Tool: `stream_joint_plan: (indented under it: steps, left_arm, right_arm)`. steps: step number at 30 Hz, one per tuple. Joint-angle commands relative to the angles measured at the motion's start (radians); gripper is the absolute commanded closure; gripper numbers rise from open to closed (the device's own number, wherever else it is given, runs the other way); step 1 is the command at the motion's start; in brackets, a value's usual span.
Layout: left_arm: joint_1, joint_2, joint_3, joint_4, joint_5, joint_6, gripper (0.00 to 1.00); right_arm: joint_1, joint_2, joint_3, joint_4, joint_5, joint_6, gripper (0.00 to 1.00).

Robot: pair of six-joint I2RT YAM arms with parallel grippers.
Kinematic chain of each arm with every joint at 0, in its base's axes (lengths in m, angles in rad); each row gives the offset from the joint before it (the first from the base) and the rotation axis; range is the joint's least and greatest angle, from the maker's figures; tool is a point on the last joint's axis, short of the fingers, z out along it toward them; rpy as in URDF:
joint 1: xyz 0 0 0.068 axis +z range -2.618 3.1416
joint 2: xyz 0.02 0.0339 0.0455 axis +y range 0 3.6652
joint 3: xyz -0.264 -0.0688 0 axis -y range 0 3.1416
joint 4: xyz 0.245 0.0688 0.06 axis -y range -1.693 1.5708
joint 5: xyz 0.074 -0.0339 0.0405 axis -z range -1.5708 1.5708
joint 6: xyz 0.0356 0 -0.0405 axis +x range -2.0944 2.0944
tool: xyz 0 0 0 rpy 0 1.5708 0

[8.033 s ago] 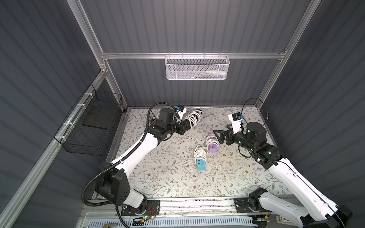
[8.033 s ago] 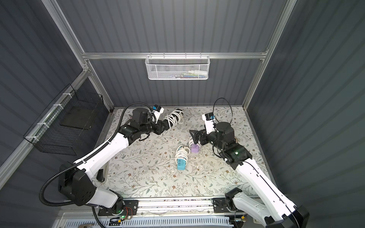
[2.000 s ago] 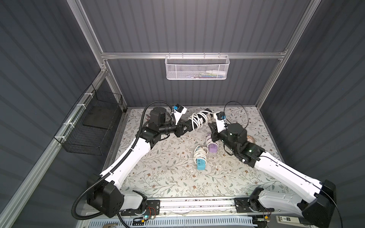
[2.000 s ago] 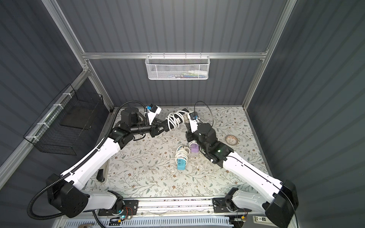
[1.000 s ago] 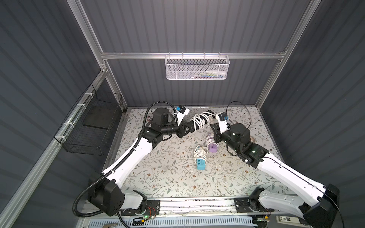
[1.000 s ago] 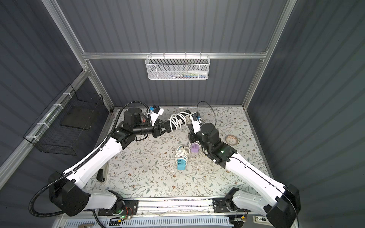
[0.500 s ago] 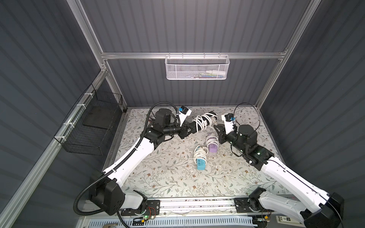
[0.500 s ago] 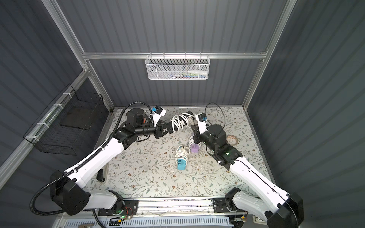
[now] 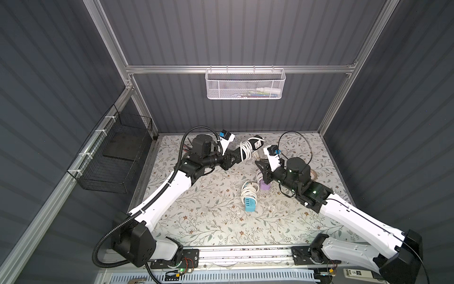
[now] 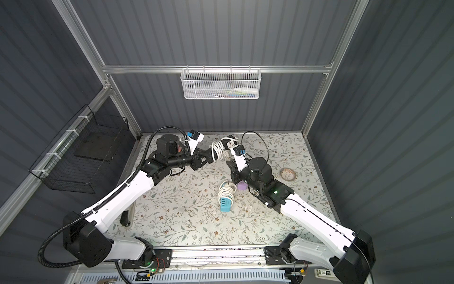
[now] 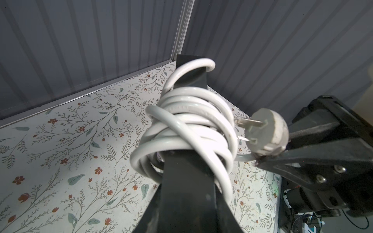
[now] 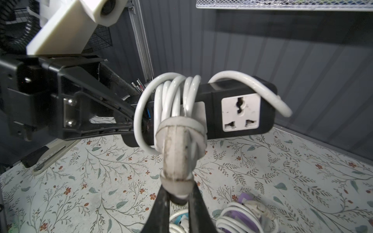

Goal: Unwrap the cord wrapped around the power strip
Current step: Remove the plug from the socket, then unwrap the power cord from the power strip.

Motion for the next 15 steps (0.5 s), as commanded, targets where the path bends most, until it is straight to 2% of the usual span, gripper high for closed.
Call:
stream_joint_plan:
  steps: [1, 3, 7, 15]
  left_arm:
    - [0.039, -0.008, 0.017, 0.071, -0.182, -0.007, 1.0]
    - [0.039, -0.014, 0.018, 0.07, -0.19, -0.004, 1.0]
    - [0.04, -0.027, 0.019, 0.091, -0.168, -0.019, 1.0]
    - [0.04, -0.064, 0.009, 0.136, -0.059, -0.051, 1.0]
  right_arm:
    - [0.018, -0.056, -0.029, 0.068, 0.055, 0.01, 1.0]
    - [-0.008, -0.09, -0.062, 0.091, 0.061, 0.049, 1.0]
    - [-0.132, -0.121, -0.145, 0.163, -0.069, 0.216, 1.0]
    - [-0.221, 0.016, -0.228, 0.378, -0.175, 0.429, 1.0]
